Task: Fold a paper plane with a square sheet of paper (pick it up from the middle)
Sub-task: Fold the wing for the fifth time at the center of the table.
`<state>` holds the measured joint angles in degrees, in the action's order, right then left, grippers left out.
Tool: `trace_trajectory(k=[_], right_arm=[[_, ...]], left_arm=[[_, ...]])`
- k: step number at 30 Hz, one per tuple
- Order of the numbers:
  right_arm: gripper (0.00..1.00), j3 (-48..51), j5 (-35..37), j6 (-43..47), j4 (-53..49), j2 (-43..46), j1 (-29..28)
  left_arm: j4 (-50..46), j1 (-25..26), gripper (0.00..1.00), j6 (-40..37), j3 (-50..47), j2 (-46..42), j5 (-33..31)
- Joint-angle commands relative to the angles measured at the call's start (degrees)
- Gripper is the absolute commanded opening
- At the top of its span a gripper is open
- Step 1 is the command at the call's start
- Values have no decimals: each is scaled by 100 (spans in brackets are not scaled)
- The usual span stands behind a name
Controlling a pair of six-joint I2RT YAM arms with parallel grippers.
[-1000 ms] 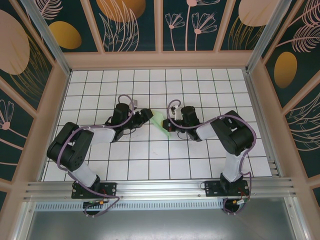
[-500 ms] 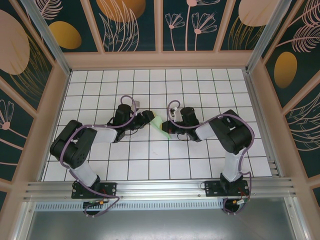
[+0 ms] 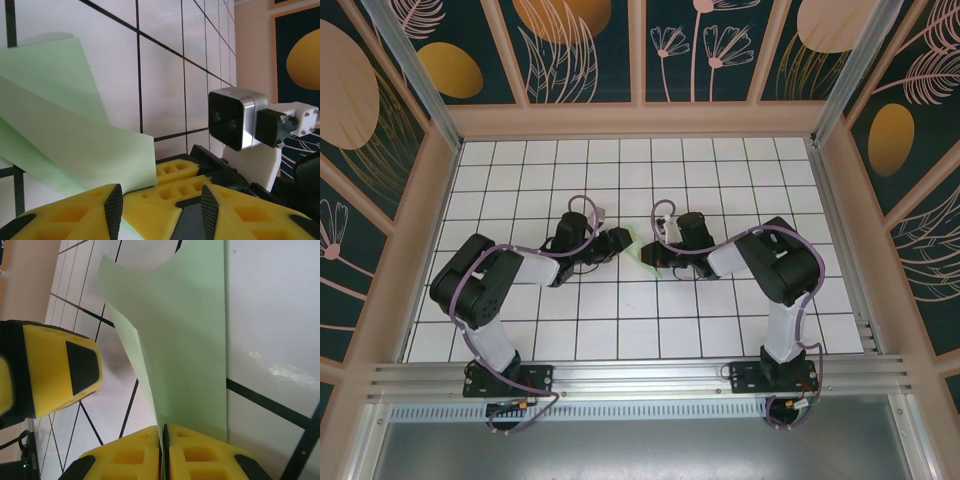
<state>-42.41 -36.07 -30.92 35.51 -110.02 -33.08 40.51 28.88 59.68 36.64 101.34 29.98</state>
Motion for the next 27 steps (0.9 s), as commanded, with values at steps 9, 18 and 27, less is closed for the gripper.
trace_trajectory(k=[9,18,27], right_arm=[[12,-314,179,411,-650,-202,-172],[13,-416,121,385,-776,-178,-170],[13,-472,83,324,-843,-188,-163]], left_arm=[[100,57,39,-14,320,279,110],[-186,60,28,-88,440,466,-50],[-528,56,22,-240,509,515,-247]])
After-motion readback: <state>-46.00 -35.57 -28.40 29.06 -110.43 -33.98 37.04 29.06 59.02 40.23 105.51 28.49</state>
